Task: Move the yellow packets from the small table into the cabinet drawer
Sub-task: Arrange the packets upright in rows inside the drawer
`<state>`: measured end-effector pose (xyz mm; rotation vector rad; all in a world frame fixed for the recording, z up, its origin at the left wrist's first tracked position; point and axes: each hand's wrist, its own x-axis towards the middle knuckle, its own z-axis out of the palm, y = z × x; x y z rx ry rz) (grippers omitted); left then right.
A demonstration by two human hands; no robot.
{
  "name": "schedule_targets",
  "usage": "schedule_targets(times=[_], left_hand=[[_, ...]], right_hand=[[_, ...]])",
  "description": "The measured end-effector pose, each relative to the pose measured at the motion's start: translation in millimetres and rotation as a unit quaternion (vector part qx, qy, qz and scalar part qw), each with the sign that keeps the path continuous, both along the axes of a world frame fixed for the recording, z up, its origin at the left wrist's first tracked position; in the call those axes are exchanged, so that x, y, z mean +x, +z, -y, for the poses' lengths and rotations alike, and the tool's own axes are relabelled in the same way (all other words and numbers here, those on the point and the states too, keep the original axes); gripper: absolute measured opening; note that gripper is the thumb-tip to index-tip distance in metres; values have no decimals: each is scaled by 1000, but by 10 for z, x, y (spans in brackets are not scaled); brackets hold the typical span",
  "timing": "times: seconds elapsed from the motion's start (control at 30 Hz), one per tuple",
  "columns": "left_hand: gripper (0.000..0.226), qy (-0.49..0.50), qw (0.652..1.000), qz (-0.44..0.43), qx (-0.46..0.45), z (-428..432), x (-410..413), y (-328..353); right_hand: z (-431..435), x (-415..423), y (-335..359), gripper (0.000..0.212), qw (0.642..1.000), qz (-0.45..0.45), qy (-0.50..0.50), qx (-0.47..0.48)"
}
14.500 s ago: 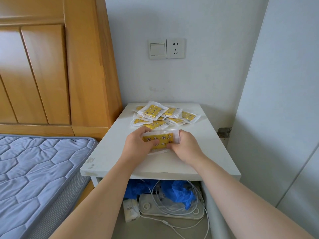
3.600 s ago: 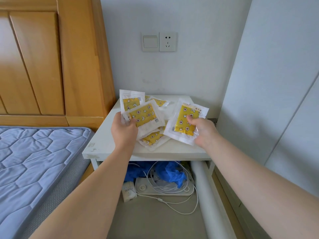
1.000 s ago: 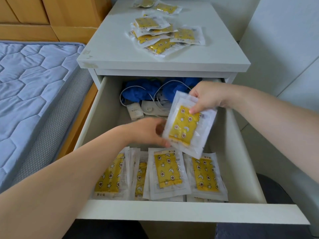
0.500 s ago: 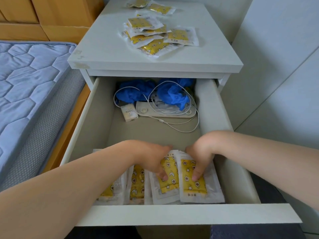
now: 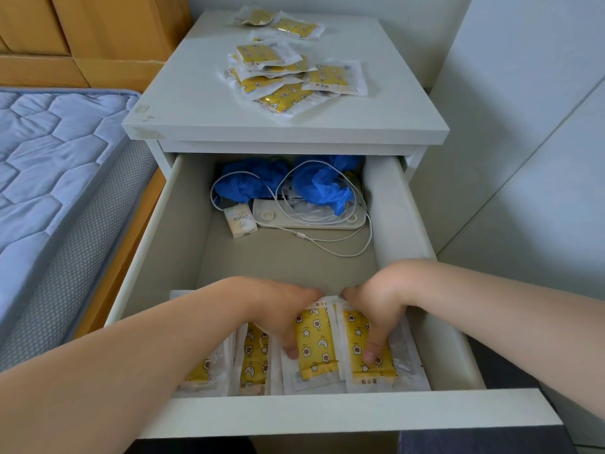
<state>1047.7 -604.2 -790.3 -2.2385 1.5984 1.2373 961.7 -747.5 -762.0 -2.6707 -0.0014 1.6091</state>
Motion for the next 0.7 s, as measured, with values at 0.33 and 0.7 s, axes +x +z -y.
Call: schedule_targets(times=[0.33, 0.7], left_hand=[[68, 36, 999, 0, -28, 29, 51, 60], [75, 26, 999, -16, -10, -1, 48, 35]], right_hand=[[17, 34, 6, 77, 996, 79, -37, -6], [67, 41, -26, 63, 999, -1, -16, 32]])
